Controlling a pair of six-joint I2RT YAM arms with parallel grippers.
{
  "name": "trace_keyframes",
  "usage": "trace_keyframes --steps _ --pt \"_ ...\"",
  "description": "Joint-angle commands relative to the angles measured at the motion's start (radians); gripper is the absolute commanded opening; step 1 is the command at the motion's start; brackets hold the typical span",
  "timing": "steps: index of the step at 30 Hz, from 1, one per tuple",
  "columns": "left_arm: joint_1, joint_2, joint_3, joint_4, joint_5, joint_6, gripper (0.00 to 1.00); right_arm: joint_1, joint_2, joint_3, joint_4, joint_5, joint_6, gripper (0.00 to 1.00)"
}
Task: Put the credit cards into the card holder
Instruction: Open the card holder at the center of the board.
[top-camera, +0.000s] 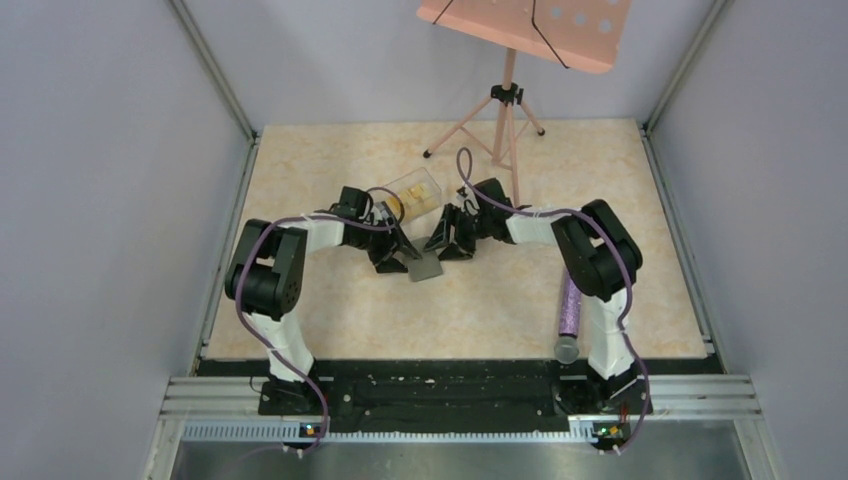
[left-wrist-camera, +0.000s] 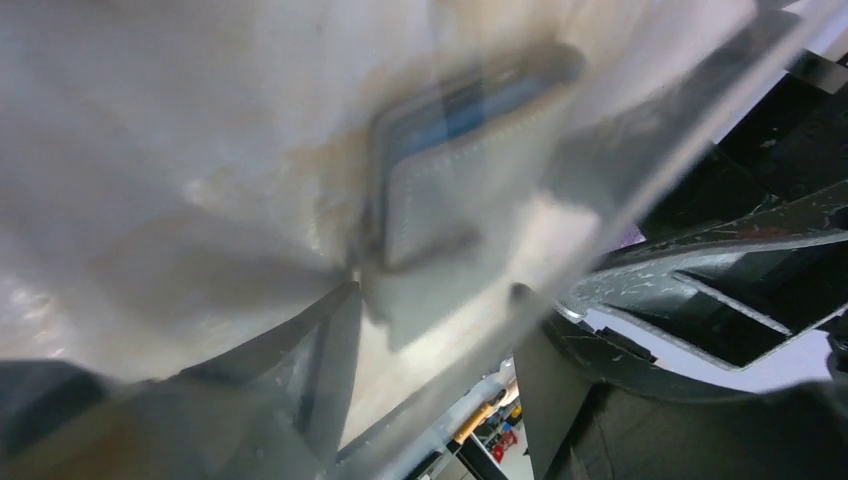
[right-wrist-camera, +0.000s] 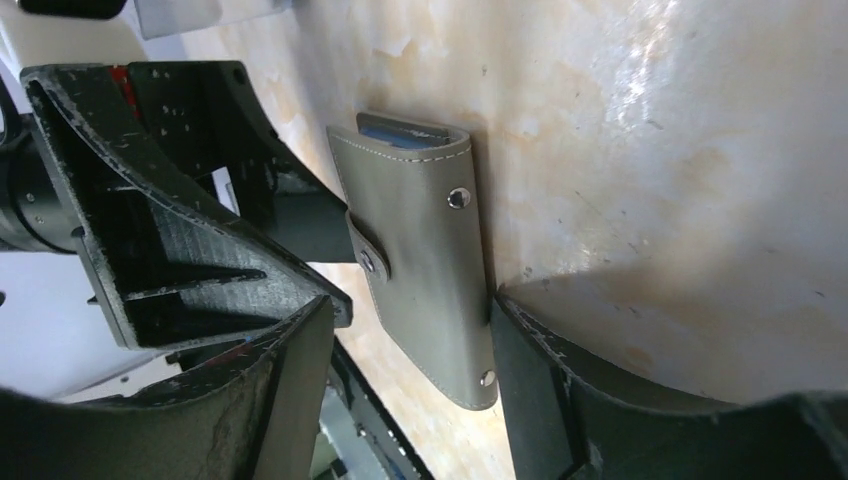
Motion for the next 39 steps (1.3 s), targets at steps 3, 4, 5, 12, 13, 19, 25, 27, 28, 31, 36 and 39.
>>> trace_keyframes --steps 3,4,5,12,13,19,25,27,28,31,36,39 --pt "-0.018 0.054 -0.035 0.075 0.008 -0.027 0.55 0.026 0.065 -0.054 0.189 -0.077 0.109 0.51" --pt "-0.017 0.054 -0.036 0.076 0.009 -0.026 0.53 0.026 0.069 -0.053 0.207 -0.088 0.121 0.5" --pt "-0.018 0.051 -0.035 0.077 0.012 -0.026 0.53 0.026 0.073 -0.052 0.222 -0.098 0.129 0.47" --pt "-0.017 0.015 -0.008 0.028 -0.006 0.009 0.56 0.026 0.071 -0.029 0.245 -0.139 0.133 0.12" --pt "-0.017 0.006 -0.002 0.008 -0.016 0.022 0.58 0.026 0.065 -0.02 0.222 -0.138 0.12 0.06" --pt "-0.022 -0.09 0.056 -0.166 -0.168 0.111 0.67 0.026 0.008 0.058 0.009 -0.084 -0.018 0.0" --pt "-0.079 -0.12 0.163 -0.337 -0.317 0.168 0.69 0.026 -0.036 0.082 -0.112 -0.042 -0.068 0.0" --pt "-0.101 -0.113 0.201 -0.368 -0.352 0.174 0.69 0.026 -0.043 0.09 -0.153 -0.023 -0.077 0.0" --pt "-0.109 -0.107 0.221 -0.38 -0.362 0.178 0.68 0.026 -0.046 0.093 -0.168 -0.02 -0.081 0.0" --pt "-0.134 -0.082 0.275 -0.405 -0.37 0.184 0.66 0.026 -0.057 0.093 -0.184 -0.019 -0.08 0.0" --pt "-0.168 -0.033 0.327 -0.414 -0.363 0.174 0.63 0.027 -0.076 0.084 -0.184 -0.023 -0.078 0.0" --pt "-0.187 0.005 0.356 -0.424 -0.365 0.172 0.62 0.028 -0.086 0.079 -0.183 -0.032 -0.078 0.0"
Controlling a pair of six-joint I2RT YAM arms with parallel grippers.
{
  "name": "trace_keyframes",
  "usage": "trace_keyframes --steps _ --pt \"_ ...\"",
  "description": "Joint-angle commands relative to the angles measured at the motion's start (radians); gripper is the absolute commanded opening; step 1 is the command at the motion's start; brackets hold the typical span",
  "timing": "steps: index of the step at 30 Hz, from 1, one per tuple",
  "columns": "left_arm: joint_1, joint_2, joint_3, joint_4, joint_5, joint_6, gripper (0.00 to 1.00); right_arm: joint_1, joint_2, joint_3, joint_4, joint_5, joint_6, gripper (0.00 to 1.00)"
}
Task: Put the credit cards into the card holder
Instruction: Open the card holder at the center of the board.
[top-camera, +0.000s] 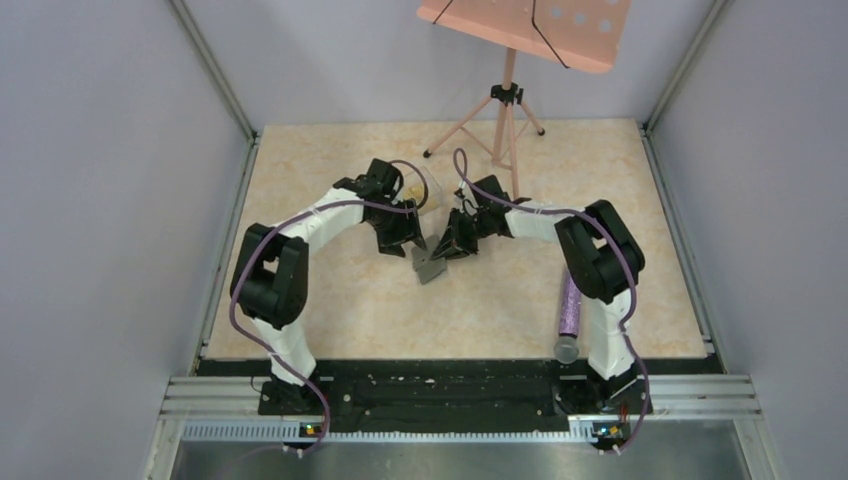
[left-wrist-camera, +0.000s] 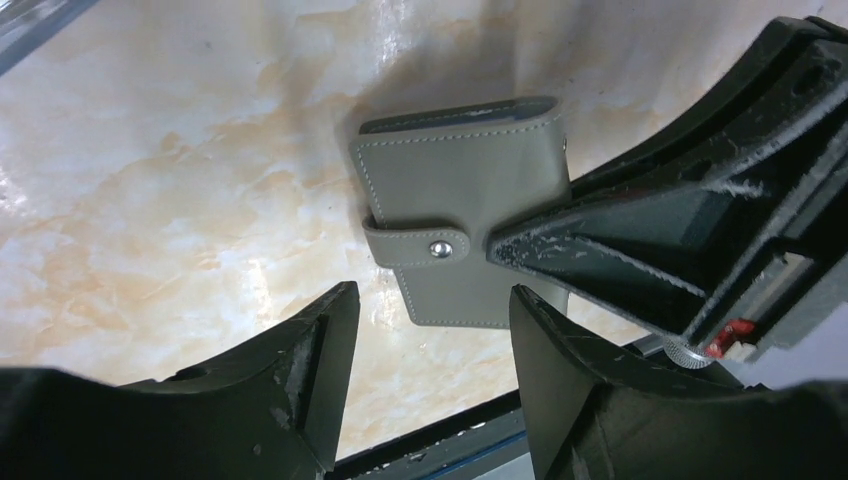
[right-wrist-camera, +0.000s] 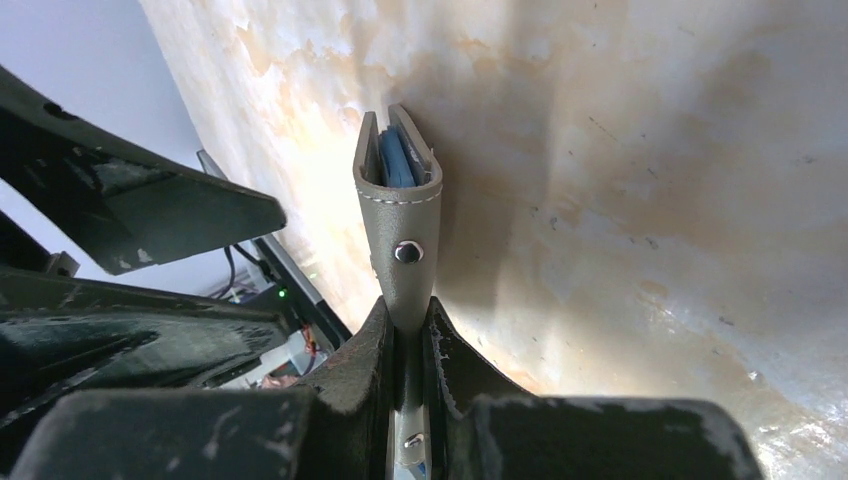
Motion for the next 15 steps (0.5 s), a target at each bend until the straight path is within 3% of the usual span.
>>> trace_keyframes --steps 1,8,15 --pt "-0.025 0.062 0.057 -0.039 -0.02 0.007 0.62 0.018 -0.079 0.022 -0.008 -0.002 -0.012 0.0" --pt "-0.052 0.12 0.086 -0.057 -0.027 -0.001 0.55 0.018 -0.1 0.008 -0.003 -0.015 -0.007 0.0" --pt "-0.06 0.147 0.098 -0.102 -0.064 0.002 0.31 0.018 -0.112 0.025 -0.036 -0.004 -0.037 0.0"
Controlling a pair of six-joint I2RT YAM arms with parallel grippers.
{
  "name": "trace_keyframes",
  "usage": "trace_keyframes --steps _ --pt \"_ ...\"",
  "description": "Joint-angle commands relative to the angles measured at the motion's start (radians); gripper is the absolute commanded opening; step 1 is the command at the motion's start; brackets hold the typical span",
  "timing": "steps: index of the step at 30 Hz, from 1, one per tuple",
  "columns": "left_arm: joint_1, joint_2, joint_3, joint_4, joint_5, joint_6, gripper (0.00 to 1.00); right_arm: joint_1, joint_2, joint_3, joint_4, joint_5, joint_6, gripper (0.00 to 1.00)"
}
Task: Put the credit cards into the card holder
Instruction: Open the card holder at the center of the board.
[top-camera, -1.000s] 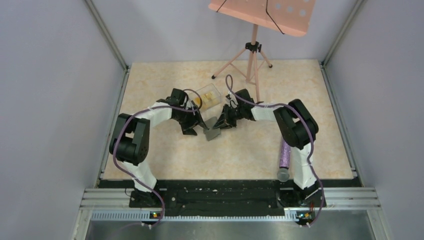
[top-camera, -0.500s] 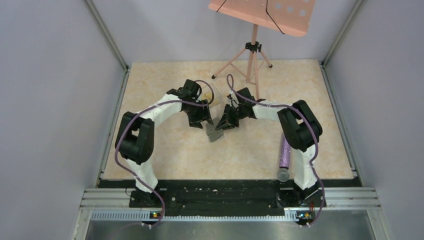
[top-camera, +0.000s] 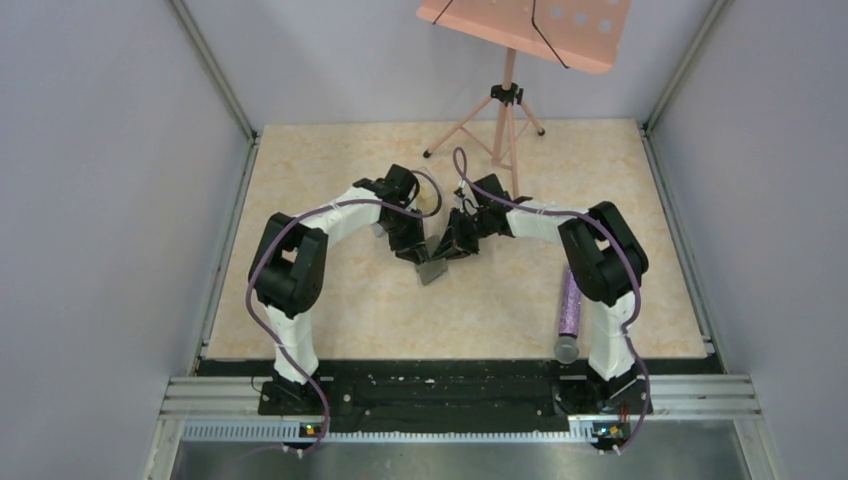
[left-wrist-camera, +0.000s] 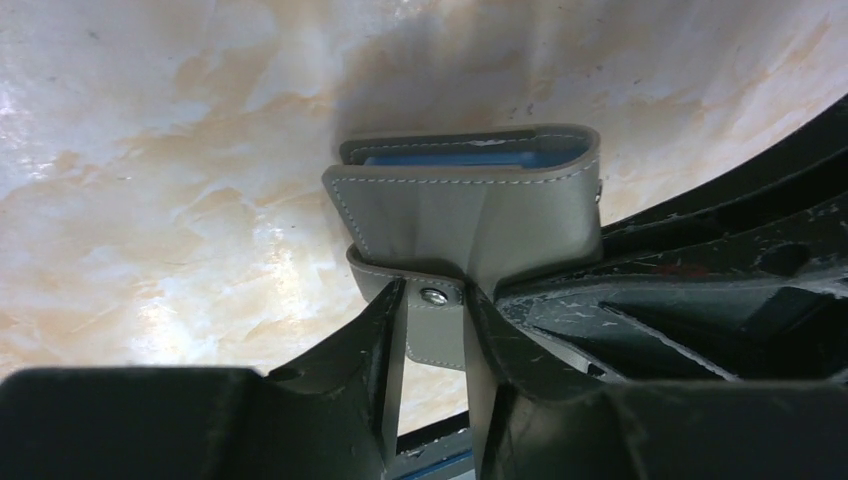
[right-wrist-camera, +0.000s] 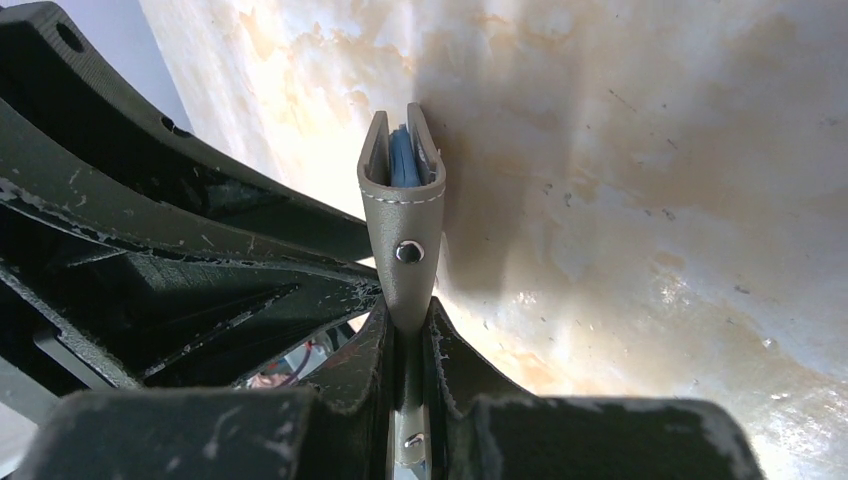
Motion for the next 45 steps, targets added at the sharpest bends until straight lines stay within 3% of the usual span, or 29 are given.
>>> trace_keyframes --steps 1,10,13,33,36,41,45 --pt "-0.004 0.022 0.026 -0.061 -0.062 0.014 0.29 0.014 -0.086 0.03 -0.013 -0.006 -0.03 0.0" --pt "-0.001 0.024 0.028 -0.136 -0.155 0.015 0.25 0.008 -0.104 0.075 -0.067 0.031 -0.084 0.0" --pt "0.001 0.016 0.015 -0.15 -0.186 0.013 0.17 0.002 -0.109 0.076 -0.07 0.024 -0.087 0.0" --pt "0.075 -0.114 -0.113 -0.13 -0.196 -0.007 0.19 -0.034 -0.172 0.043 -0.069 0.005 -0.091 0.0" --pt "0.098 -0.169 -0.147 -0.074 -0.131 -0.002 0.28 -0.035 -0.178 0.04 -0.069 0.007 -0.091 0.0" --pt "0.126 -0.292 -0.204 0.049 -0.025 0.011 0.62 -0.035 -0.181 0.042 -0.069 0.012 -0.087 0.0" --pt "0.127 -0.363 -0.232 0.137 0.059 0.015 0.67 -0.034 -0.18 0.043 -0.066 0.017 -0.079 0.0"
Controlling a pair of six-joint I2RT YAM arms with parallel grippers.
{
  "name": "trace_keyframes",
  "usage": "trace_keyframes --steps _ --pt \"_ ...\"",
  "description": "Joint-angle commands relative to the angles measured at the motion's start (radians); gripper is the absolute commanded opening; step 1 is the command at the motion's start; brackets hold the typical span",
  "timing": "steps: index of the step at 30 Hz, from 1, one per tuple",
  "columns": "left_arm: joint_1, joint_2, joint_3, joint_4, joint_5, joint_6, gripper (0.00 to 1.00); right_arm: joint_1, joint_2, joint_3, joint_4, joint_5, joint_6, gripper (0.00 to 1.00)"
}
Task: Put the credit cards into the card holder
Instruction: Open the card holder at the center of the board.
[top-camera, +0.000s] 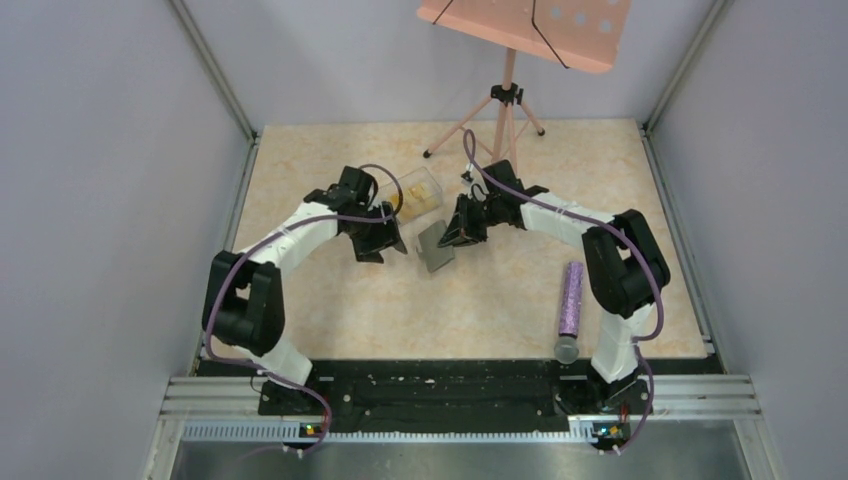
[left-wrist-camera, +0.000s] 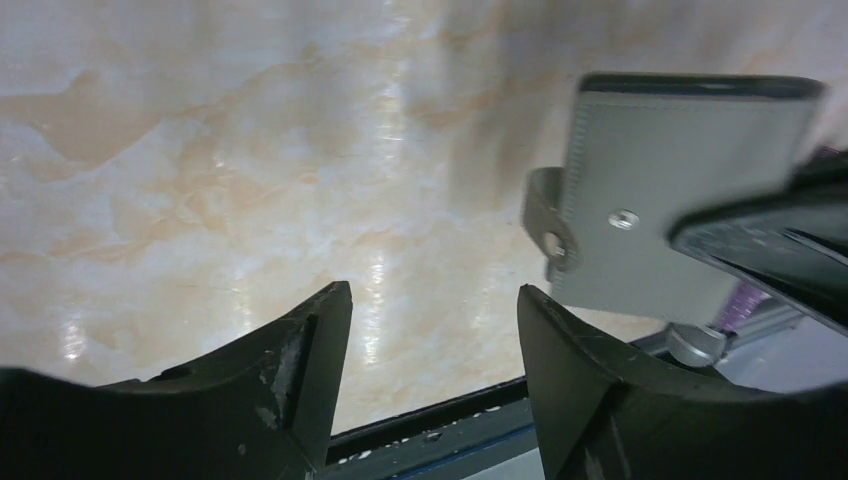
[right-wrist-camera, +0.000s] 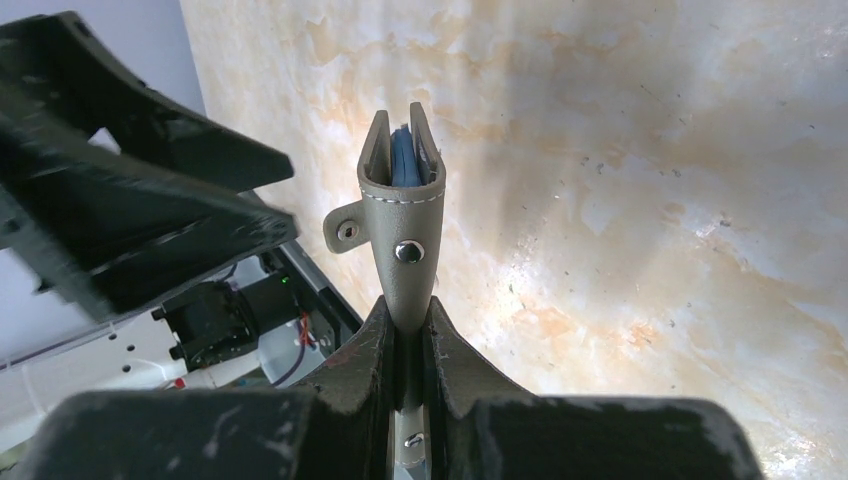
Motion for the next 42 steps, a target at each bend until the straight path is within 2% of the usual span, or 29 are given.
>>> trace_keyframes --steps 1,5,13,23,26,33,42 --pt "-0.001 -0.091 -0.024 0.154 0.14 0.009 0.68 -0.002 -0.05 0.027 0.022 -0.011 0.004 0.0" --pt "-0.009 -0.075 -0.021 0.209 0.203 -0.001 0.69 -0.003 -0.054 0.015 0.028 -0.011 0.015 0.0" --pt "-0.047 0.054 0.105 0.076 0.128 0.019 0.67 -0.002 -0.093 -0.037 0.057 0.01 0.046 0.0" --pt "-0.06 0.115 0.108 0.006 0.04 0.053 0.41 -0.002 -0.125 -0.069 0.069 0.018 0.065 0.0" --pt "-0.06 0.119 0.098 0.02 0.049 0.055 0.4 -0.001 -0.128 -0.075 0.075 0.016 0.07 0.0" --pt "-0.059 0.137 0.101 0.083 0.116 0.044 0.45 0.0 -0.146 -0.094 0.089 0.01 0.079 0.0" --pt "-0.06 0.155 0.092 0.119 0.172 0.029 0.35 -0.001 -0.158 -0.123 0.123 -0.005 0.105 0.0"
